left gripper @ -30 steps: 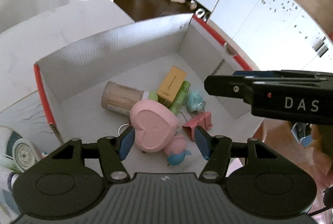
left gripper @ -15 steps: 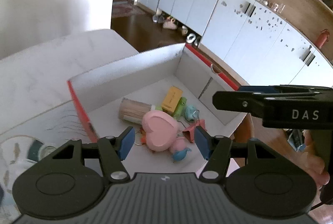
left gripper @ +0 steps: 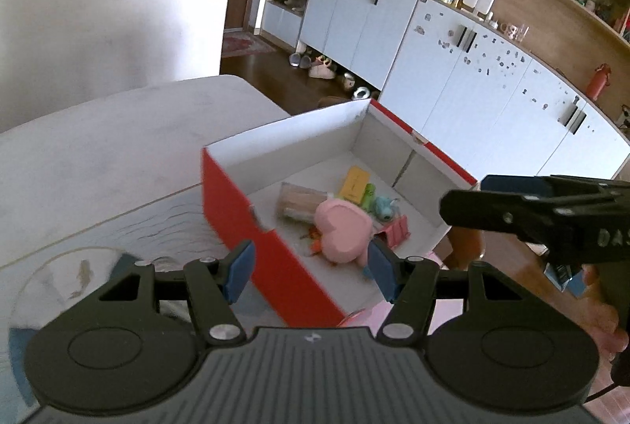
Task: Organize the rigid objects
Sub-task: 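Withdraw both tools from the red box, then move the left tool to the pill jar while the right tool approaches the tape dispenser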
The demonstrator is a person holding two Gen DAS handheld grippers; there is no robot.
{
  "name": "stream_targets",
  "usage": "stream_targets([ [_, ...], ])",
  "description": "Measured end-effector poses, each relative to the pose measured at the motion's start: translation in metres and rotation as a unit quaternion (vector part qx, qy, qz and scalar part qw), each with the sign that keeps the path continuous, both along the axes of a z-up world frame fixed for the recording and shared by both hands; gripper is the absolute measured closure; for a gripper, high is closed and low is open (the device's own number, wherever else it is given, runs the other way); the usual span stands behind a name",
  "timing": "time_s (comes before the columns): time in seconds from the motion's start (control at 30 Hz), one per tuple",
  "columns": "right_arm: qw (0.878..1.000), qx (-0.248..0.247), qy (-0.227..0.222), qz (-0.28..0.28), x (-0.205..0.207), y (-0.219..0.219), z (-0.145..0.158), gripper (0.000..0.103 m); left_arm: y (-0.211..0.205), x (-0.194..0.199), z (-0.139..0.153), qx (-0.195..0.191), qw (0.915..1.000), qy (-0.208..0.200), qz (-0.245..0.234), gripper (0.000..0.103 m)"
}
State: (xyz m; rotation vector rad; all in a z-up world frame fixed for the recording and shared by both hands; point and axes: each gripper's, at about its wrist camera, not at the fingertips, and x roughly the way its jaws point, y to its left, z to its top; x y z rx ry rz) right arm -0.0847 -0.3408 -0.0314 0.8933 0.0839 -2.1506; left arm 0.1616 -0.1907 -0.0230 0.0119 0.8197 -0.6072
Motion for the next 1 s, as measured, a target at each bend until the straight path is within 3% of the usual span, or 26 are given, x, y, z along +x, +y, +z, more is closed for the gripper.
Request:
stream_targets([
  [0.07,1.0,-0.002,0.004,0.006,0.012,-0.008,0.0,0.011,0.013,-0.002,0.0,-0.001,1.0,-0.004,0.002,0.031],
  [0.3,0.999,0.009,0.017,0.036,0.051,-0.04,-0.005,0.001,0.062,-0.009,-0.007,-0.003,0.9999,-0.01,0.012,0.03],
  [0.4,0.999,0.015,0.017,0.042,0.064,-0.055,-0.009,0.001,0.083,-0.009,-0.011,0.002,0.9996,-0.015,0.023,0.023],
  [0.67,0.999,0.02,0.002,0.036,0.081,-0.083,-0.016,0.001,0.128,-0.007,-0.028,0.02,0.9979,-0.026,0.056,0.022],
  [1.0,0.999,0.044,-0.024,0.02,0.081,-0.117,-0.038,0.001,0.156,0.002,-0.058,0.028,0.997,-0.022,0.068,0.022],
])
